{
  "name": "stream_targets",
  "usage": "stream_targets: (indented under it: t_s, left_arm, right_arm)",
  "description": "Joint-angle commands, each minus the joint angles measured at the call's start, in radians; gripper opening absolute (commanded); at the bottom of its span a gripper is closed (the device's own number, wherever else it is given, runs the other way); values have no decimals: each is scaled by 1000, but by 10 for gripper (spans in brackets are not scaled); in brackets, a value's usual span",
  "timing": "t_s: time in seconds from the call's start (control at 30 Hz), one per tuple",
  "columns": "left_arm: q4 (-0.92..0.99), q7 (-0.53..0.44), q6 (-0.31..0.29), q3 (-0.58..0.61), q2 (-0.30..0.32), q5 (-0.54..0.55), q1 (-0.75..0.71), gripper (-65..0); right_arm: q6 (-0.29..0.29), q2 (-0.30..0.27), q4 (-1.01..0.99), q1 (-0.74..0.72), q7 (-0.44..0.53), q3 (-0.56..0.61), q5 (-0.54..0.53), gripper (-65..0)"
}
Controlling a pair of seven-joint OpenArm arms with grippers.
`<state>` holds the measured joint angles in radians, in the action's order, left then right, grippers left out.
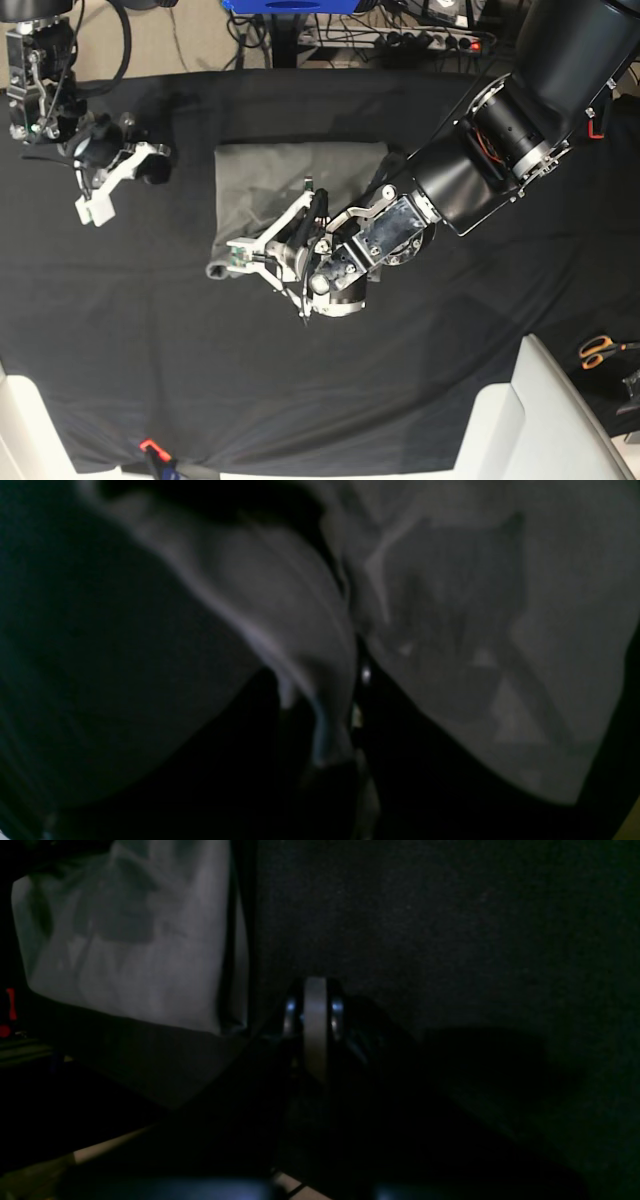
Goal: Fold the T-shirt properly
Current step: 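Straighten the shirt with the left gripper and release it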
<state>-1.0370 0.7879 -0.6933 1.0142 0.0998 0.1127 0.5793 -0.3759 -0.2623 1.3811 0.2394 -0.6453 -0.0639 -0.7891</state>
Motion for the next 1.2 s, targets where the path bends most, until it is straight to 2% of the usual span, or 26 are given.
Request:
stream_targets:
  t_s: [0.0, 0.17, 0.27, 0.43, 0.83, 0.87, 1.03, 1.17]
  left_arm:
    - [7, -12, -5, -8, -7, 2, 26, -650]
    - [30, -17, -5, -10, -7, 2, 26, -650]
    - [28, -18, -5, -10, -10, -3, 28, -650]
    - [33, -95, -5, -10, -5, -5, 28, -650]
    - [33, -97, -5, -2, -5, -6, 37, -650]
    - [33, -97, -5, -7, -5, -6, 37, -614]
    - [33, -97, -5, -8, -4, -6, 40, -327]
    - [33, -97, -5, -10, -4, -6, 58, -181]
  right_arm:
    - [-10, -10, 13, -7, 15, -7, -16, -648]
    - [45, -10, 13, -8, 15, -7, -14, -648]
    - [47, -10, 16, -8, 15, -7, -14, -648]
    - [48, -10, 17, -8, 15, -7, -14, -650]
    - [48, -10, 13, -8, 15, -6, -14, -650]
    - [48, -10, 13, -8, 15, -6, -14, -650]
    - [48, -10, 13, -8, 15, -4, -14, -650]
    - [48, -10, 13, -8, 12, 0, -14, -650]
